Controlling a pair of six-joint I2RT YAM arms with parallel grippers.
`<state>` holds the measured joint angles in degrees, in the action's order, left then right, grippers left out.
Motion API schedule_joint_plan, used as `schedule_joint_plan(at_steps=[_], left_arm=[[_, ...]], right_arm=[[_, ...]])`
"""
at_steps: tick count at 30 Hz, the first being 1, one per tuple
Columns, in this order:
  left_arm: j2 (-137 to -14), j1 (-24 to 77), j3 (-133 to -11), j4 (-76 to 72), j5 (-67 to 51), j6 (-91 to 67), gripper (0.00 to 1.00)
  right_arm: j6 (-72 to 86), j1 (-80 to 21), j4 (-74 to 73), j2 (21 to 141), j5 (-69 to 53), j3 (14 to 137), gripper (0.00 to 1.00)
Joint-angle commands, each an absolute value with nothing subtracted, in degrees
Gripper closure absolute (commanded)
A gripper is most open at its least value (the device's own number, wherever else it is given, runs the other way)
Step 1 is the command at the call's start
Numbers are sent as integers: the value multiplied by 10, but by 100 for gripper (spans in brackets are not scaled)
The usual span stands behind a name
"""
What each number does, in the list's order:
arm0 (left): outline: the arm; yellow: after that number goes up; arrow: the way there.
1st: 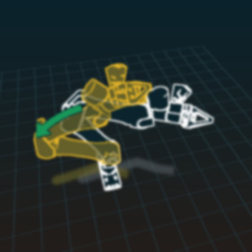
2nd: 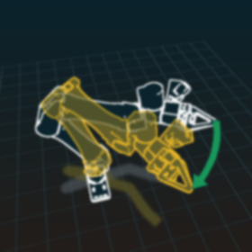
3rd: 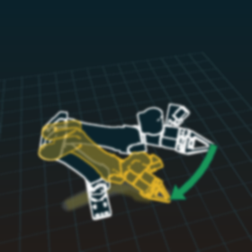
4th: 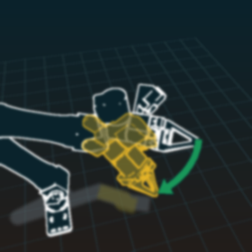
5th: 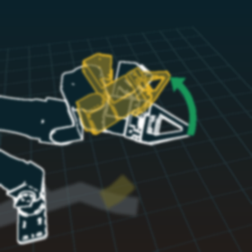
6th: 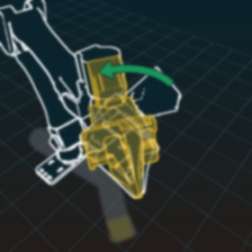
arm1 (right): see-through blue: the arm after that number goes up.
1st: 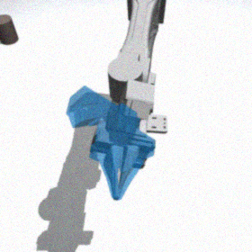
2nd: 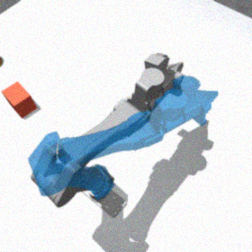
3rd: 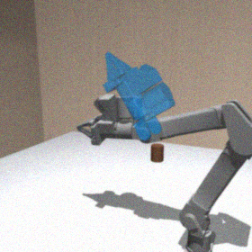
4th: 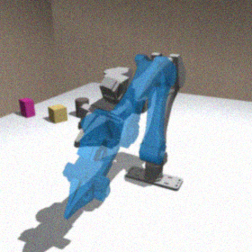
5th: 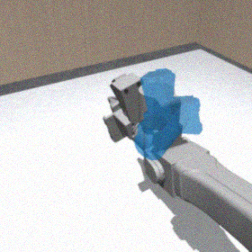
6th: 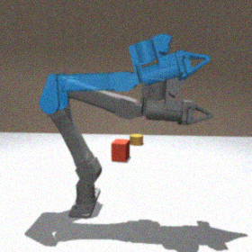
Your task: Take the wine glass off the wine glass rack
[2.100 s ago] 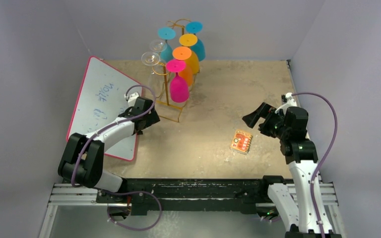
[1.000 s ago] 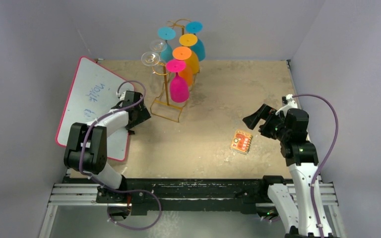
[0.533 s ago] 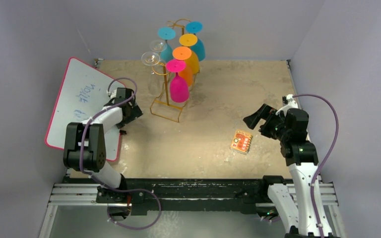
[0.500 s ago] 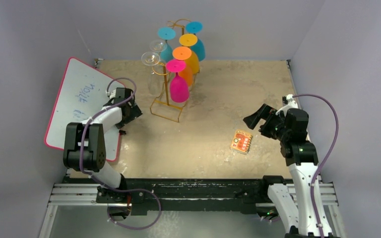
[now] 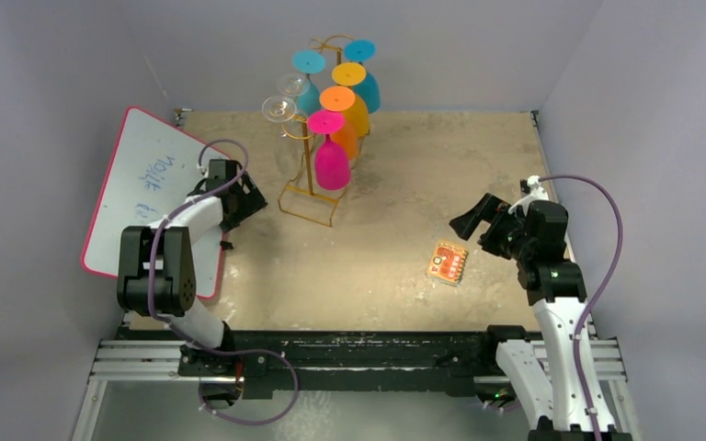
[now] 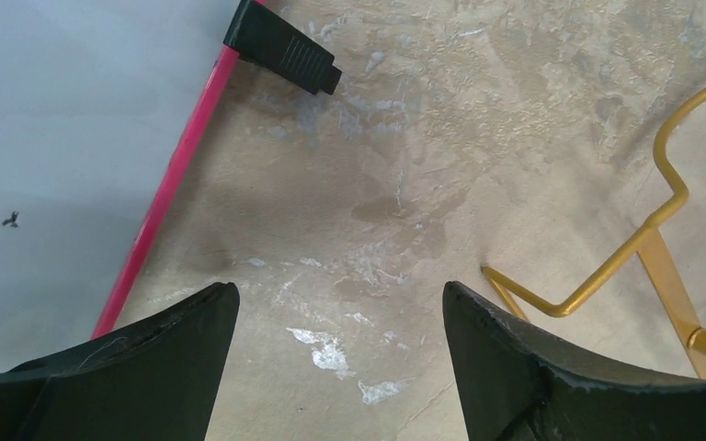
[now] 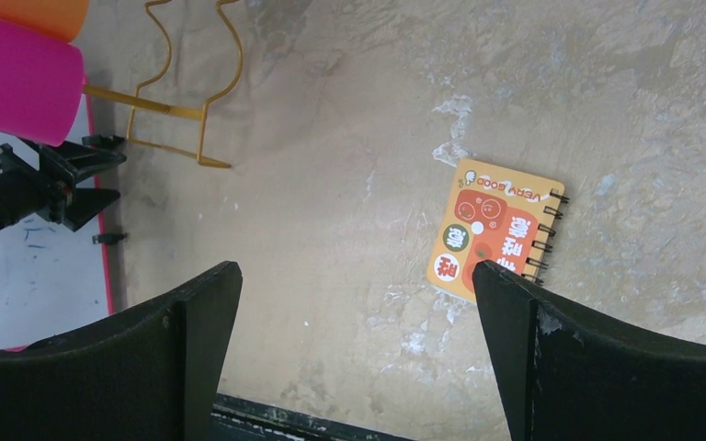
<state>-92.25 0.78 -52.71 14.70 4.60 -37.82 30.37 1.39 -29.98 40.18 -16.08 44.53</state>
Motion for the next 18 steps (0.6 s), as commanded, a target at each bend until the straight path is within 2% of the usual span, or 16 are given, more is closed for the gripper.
schedule_joint_plan(at_steps=[1,6,11,18], left_arm=[[-954,5,-568,167,64,-359,18],[-953,-8,-563,186,122,-359,18],[-940,-33,-573,180,88,-341,16],[-924,-25,-555,49,-109,-357,14]], right_arm=[[296,11,-288,394,-168,435,0],[295,11,-299,390,-169,440,0],[296,11,-293,391,-168,441,0],[297,11,-277,404,-169,441,0]])
